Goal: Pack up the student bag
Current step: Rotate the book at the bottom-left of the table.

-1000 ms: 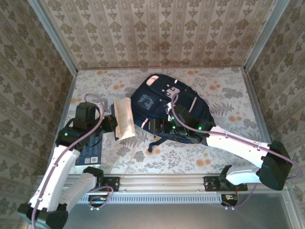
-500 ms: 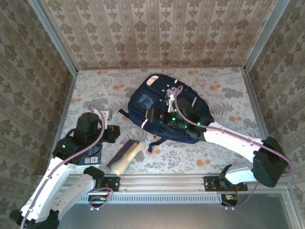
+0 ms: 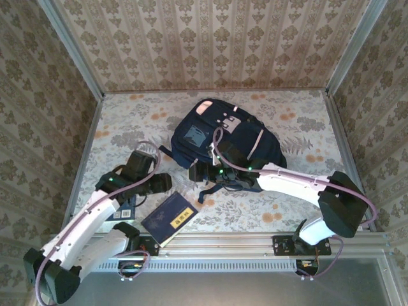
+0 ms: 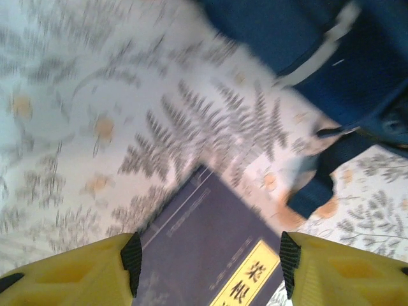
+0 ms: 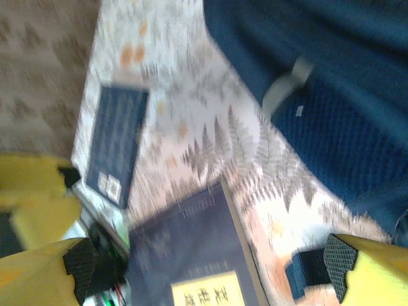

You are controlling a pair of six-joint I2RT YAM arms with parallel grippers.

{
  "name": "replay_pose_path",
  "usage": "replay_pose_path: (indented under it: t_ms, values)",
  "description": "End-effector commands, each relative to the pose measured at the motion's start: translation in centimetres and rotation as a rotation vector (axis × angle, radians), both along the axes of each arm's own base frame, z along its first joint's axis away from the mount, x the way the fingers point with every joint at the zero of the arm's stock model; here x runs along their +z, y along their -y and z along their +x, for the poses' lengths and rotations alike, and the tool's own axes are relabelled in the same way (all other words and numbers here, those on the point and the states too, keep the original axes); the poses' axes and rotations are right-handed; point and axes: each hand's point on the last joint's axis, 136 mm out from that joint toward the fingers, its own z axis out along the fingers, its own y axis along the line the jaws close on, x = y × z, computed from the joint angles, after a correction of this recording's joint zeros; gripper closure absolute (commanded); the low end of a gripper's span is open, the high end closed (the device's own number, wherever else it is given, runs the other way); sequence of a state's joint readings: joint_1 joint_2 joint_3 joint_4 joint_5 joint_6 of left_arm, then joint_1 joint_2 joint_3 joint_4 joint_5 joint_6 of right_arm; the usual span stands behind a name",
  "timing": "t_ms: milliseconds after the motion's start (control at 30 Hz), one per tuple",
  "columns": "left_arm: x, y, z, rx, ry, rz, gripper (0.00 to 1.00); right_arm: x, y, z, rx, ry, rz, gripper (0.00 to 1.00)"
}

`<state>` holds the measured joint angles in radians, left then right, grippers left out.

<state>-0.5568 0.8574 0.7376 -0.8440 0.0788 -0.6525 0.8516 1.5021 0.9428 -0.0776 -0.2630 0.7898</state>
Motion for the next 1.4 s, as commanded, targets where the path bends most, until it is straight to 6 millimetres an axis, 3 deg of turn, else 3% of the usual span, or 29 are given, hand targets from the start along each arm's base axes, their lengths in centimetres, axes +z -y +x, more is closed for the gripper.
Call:
replay_pose_path:
  t_ms: [0, 133, 300, 433, 533, 633, 700, 767, 833, 967, 1033, 1133, 1200, 1367]
  values:
    - [-2.1, -1.2, -2.6, 0.168, -0.147, -0.034, 0.38, -2.8, -0.9, -4.5, 0.238, -0.084, -0.061, 0.12]
    - [-2.2, -2.9, -3.1, 0.281, -0.128, -0.056, 0.34, -4.0, -2.9, -9.4, 0.487, 0.007, -0.149, 0.17]
    - [-0.9, -5.3, -1.4, 0.413, -0.136, -0.09, 0.33, -7.0, -5.3, -13.3, 0.654, -0.089, -0.142, 0.41]
    - [0.5, -6.4, 0.1, 0.444, -0.115, -0.119, 0.33, -9.3, -6.3, -15.4, 0.739, -0.16, -0.162, 0.47]
    - [1.0, -6.7, 0.8, 0.453, -0.104, -0.142, 0.33, -10.7, -7.1, -15.1, 0.737, -0.182, -0.175, 0.47]
    - [0.8, -6.7, 1.1, 0.463, -0.107, -0.152, 0.33, -12.1, -8.1, -13.3, 0.694, -0.147, -0.237, 0.5]
    - [0.6, -6.7, 1.0, 0.465, -0.119, -0.155, 0.33, -12.7, -8.6, -10.8, 0.622, -0.111, -0.283, 0.51]
    - [0.2, -7.0, 1.0, 0.472, -0.133, -0.135, 0.32, -12.8, -9.0, -7.5, 0.523, -0.075, -0.312, 0.62]
    - [-0.3, -7.3, 1.0, 0.486, -0.15, -0.119, 0.32, -12.6, -8.6, -3.8, 0.402, -0.044, -0.34, 0.62]
    - [-1.7, -7.9, 1.1, 0.509, -0.186, -0.104, 0.3, -10.4, -7.8, 1.8, 0.219, 0.011, -0.274, 0.64]
    - [-2.9, -8.1, 1.0, 0.532, -0.224, -0.118, 0.29, -9.0, -7.6, 2.9, 0.191, 0.025, -0.226, 0.64]
    - [-4.5, -7.9, 0.9, 0.547, -0.273, -0.138, 0.29, -6.4, -9.1, 1.1, 0.276, -0.043, -0.078, 0.57]
    - [-5.3, -7.9, 0.8, 0.563, -0.291, -0.137, 0.29, -5.8, -9.8, -0.7, 0.326, -0.121, -0.012, 0.51]
    - [-7.7, -7.5, 0.4, 0.594, -0.343, -0.162, 0.29, -6.1, -10.1, -4.7, 0.387, -0.301, 0.081, 0.41]
